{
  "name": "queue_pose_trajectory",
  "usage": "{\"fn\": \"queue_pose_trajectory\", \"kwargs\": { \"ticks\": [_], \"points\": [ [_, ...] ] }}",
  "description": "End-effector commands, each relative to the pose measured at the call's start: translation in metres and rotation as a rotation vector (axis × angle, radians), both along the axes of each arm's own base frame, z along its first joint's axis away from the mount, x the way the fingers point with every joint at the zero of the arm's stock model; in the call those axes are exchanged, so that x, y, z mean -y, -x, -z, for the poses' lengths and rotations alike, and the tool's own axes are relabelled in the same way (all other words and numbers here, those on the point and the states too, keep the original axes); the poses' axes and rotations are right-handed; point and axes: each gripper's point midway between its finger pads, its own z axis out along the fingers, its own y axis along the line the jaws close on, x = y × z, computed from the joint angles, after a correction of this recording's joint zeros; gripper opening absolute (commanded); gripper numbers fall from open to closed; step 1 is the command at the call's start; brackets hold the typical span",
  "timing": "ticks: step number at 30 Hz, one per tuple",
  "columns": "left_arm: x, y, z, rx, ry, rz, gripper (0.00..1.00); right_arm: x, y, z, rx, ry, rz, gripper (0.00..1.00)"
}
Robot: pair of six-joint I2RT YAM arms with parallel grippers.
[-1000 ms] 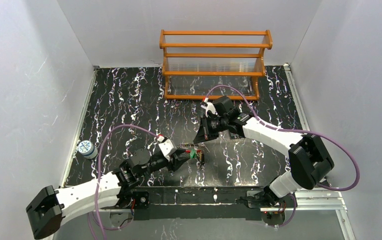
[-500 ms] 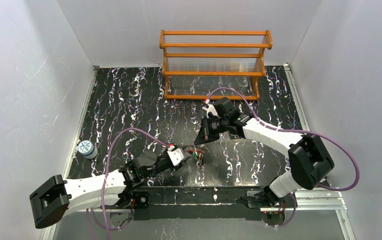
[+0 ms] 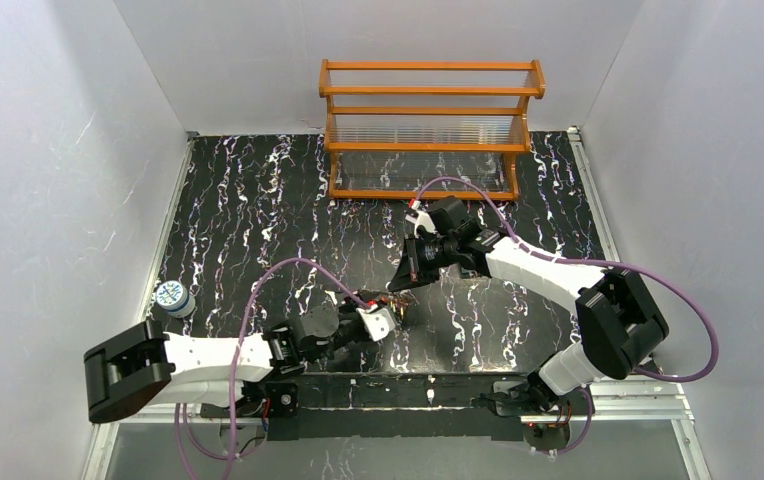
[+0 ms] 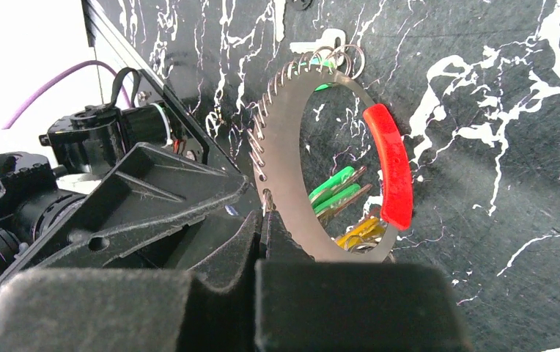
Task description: Put the keys on the keyring
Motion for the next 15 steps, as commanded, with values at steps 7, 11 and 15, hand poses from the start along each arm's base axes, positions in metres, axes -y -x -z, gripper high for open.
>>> {"fn": "queue_pose_trajectory", "kwargs": {
  "ticks": [7, 11, 15],
  "points": [
    [0.007, -0.021, -0.027, 0.119, 0.017, -0.150, 0.43, -0.003, 0.004, -0.012, -0.005, -0.061, -0.026, 0.01],
    [-0.004, -0.029, -0.028, 0.133, 0.015, -0.224, 0.36, -0.002, 0.005, -0.012, -0.007, -0.065, -0.030, 0.01],
    [-0.017, -0.033, -0.034, 0.140, 0.049, -0.292, 0.32, -0.002, 0.005, -0.013, -0.006, -0.066, -0.031, 0.01]
  ]
}}
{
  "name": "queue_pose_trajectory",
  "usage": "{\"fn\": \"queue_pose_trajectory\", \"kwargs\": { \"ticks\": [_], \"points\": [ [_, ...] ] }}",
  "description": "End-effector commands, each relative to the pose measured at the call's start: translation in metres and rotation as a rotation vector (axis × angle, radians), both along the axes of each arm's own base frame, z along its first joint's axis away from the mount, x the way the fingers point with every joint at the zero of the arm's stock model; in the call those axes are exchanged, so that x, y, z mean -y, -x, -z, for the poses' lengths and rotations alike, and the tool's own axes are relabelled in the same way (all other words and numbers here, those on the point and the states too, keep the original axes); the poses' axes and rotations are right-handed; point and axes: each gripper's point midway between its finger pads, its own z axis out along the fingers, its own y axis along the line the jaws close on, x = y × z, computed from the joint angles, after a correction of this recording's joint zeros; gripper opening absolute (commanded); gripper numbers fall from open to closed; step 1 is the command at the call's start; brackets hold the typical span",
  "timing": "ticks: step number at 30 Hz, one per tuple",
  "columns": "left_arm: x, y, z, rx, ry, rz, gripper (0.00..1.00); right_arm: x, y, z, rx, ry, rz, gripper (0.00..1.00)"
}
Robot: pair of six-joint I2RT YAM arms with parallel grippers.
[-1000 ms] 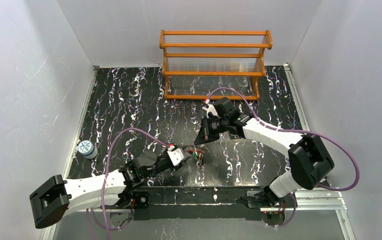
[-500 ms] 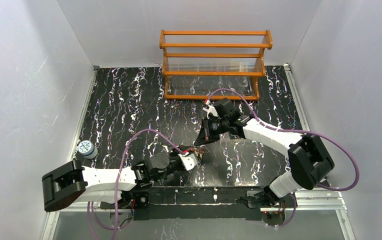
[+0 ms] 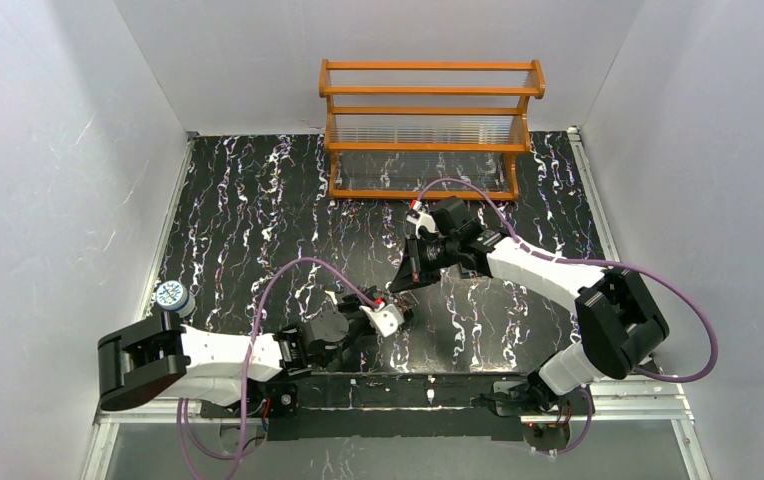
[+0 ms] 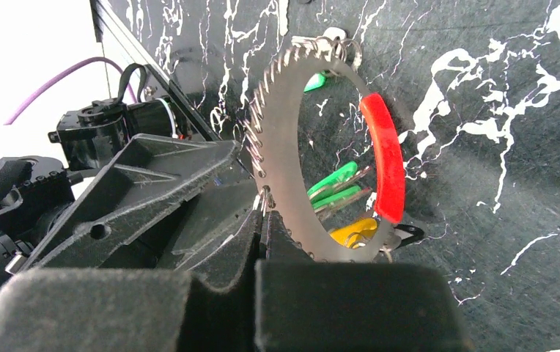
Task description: Put the keys on the keyring
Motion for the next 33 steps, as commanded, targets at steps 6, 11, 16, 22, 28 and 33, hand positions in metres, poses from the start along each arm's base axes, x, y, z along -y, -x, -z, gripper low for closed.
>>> {"fn": "queue_pose_trajectory", "kwargs": {
  "ticks": [6, 11, 16, 22, 28, 33],
  "points": [
    [-0.025, -0.013, -0.035, 0.049, 0.181, -0.164, 0.31, -0.003, 0.001, -0.012, 0.011, -0.052, -0.016, 0.01],
    [-0.033, -0.011, -0.041, 0.037, 0.247, -0.183, 0.31, -0.002, 0.001, -0.013, 0.012, -0.056, -0.016, 0.01],
    [-0.024, 0.000, -0.039, 0.029, 0.246, -0.087, 0.32, -0.003, 0.000, -0.017, 0.021, -0.060, -0.012, 0.01],
    [-0.007, 0.012, -0.035, 0.034, 0.204, 0.041, 0.36, 0.000, -0.004, -0.022, 0.053, -0.046, -0.001, 0.01],
    [-0.001, 0.013, -0.040, 0.040, 0.212, 0.067, 0.38, 0.011, -0.026, -0.034, 0.216, 0.060, 0.020, 0.01],
    [-0.002, 0.016, -0.049, 0.032, 0.259, 0.072, 0.38, 0.019, -0.041, -0.044, 0.350, 0.158, 0.024, 0.01]
  ]
}}
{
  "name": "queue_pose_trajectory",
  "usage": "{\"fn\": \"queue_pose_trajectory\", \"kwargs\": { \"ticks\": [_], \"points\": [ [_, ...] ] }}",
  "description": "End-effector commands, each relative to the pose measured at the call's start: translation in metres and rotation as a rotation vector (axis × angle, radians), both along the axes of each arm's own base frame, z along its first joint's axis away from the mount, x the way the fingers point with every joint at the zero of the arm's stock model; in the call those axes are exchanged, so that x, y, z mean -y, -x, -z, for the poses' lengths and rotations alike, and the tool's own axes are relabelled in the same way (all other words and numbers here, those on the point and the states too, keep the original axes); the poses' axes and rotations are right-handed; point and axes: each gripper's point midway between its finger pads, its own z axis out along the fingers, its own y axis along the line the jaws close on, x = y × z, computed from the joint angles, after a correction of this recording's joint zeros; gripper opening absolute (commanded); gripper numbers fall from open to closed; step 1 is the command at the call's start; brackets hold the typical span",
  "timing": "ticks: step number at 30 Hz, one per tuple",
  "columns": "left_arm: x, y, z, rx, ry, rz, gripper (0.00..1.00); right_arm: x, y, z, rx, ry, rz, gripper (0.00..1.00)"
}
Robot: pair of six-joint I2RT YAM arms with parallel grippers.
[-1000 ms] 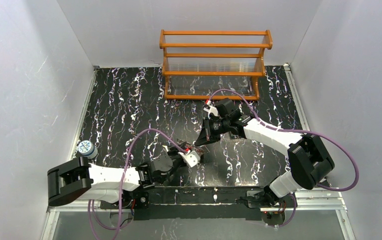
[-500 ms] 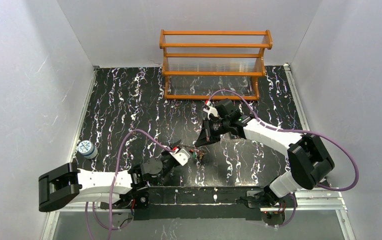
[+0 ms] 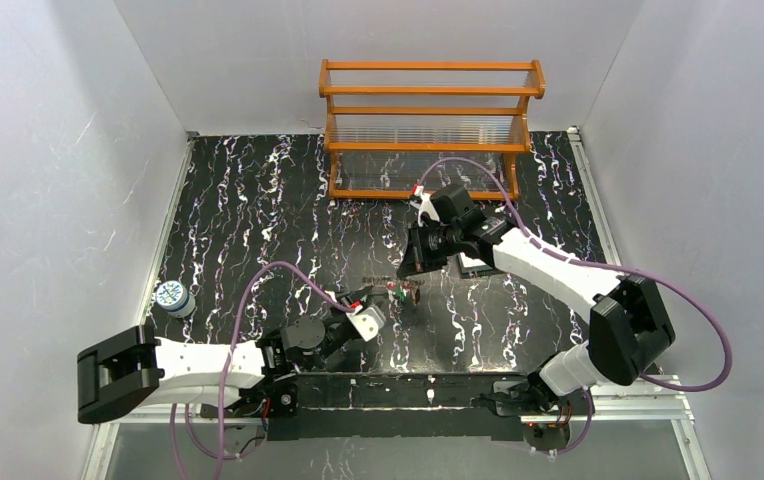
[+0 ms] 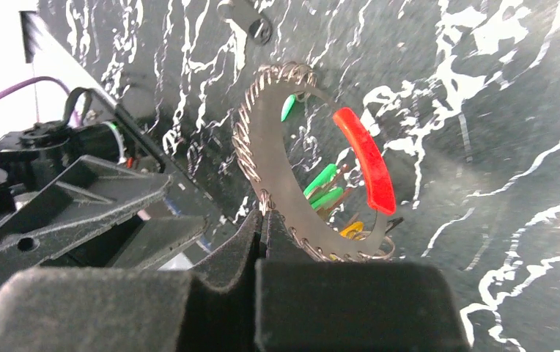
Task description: Put the keys on the keyring
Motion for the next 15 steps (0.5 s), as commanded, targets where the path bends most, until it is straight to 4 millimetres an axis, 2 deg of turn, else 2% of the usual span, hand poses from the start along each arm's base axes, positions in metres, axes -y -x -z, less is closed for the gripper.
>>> {"fn": "queue_pose_trajectory", "kwargs": {
  "ticks": [1, 7, 11, 15],
  "points": [
    [0.003, 0.003, -0.024, 0.014, 0.102, 0.018, 0.38, 0.006, -0.020, -0.031, 0.205, 0.074, -0.006, 0.01],
    [-0.011, 0.005, -0.026, -0.006, 0.163, -0.009, 0.38, 0.016, -0.033, -0.042, 0.378, 0.239, 0.040, 0.01],
    [-0.017, 0.007, -0.024, -0.022, 0.192, -0.018, 0.38, 0.022, -0.044, -0.062, 0.536, 0.343, 0.113, 0.01],
    [-0.018, 0.008, -0.021, -0.038, 0.204, -0.018, 0.38, 0.030, -0.054, -0.076, 0.619, 0.407, 0.168, 0.01]
  ]
}}
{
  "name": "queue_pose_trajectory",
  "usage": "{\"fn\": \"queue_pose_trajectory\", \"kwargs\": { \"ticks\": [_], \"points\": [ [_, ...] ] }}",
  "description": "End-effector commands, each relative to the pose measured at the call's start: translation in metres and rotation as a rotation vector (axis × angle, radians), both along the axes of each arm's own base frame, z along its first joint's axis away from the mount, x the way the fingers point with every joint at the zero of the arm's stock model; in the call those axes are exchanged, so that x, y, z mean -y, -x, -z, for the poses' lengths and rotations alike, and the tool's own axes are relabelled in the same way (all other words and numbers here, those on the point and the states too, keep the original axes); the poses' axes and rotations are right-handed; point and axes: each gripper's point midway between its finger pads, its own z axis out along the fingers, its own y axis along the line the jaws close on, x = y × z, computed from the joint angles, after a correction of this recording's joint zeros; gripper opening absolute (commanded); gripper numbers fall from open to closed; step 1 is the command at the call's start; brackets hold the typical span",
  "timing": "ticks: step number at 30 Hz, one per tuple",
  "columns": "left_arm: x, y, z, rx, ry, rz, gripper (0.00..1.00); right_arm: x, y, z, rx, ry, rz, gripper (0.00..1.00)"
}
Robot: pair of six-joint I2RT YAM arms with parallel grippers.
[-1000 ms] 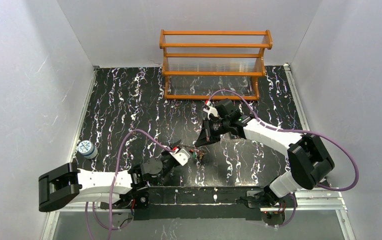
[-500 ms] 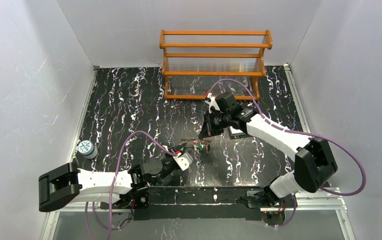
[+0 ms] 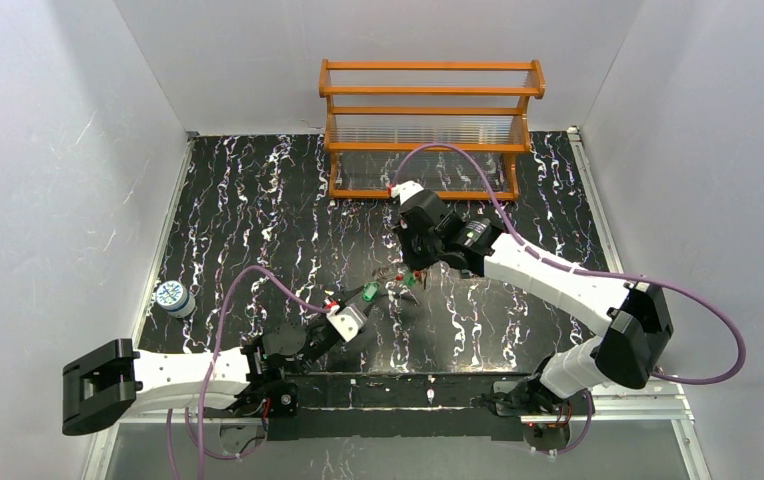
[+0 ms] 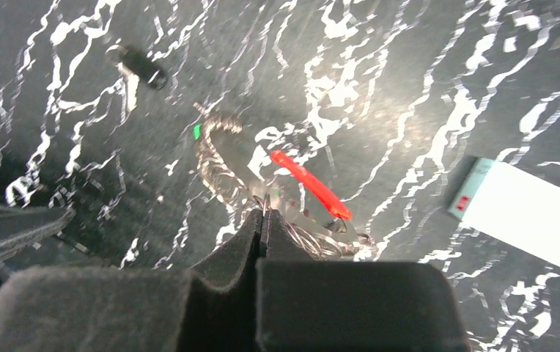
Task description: Put the keys on the keyring
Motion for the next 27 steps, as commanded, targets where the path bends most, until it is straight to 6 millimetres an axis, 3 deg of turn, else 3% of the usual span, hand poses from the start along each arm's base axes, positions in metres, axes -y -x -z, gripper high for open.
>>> {"fn": "queue_pose_trajectory", "kwargs": {
  "ticks": [1, 9, 13, 16, 24, 27],
  "points": [
    [-0.003, 0.000, -0.004, -0.023, 0.054, -0.016, 0.38, 0.021, -0.034, -0.053, 0.241, 0.052, 0.133, 0.01],
    [-0.002, 0.002, 0.004, -0.052, 0.051, -0.011, 0.38, 0.046, -0.049, -0.076, 0.387, 0.125, 0.259, 0.01],
    [-0.001, 0.003, 0.008, -0.068, 0.052, -0.010, 0.38, 0.042, -0.048, -0.077, 0.407, 0.102, 0.223, 0.01],
    [-0.001, 0.003, 0.010, -0.078, 0.051, -0.010, 0.38, 0.024, -0.035, -0.053, 0.328, 0.067, 0.119, 0.01],
    [0.001, 0.006, 0.012, -0.104, 0.072, 0.007, 0.38, -0.030, 0.030, 0.052, -0.091, -0.022, -0.151, 0.01],
    [0.002, 0.009, 0.015, -0.113, 0.071, 0.024, 0.38, -0.042, 0.046, 0.074, -0.192, -0.046, -0.209, 0.01]
  ]
}}
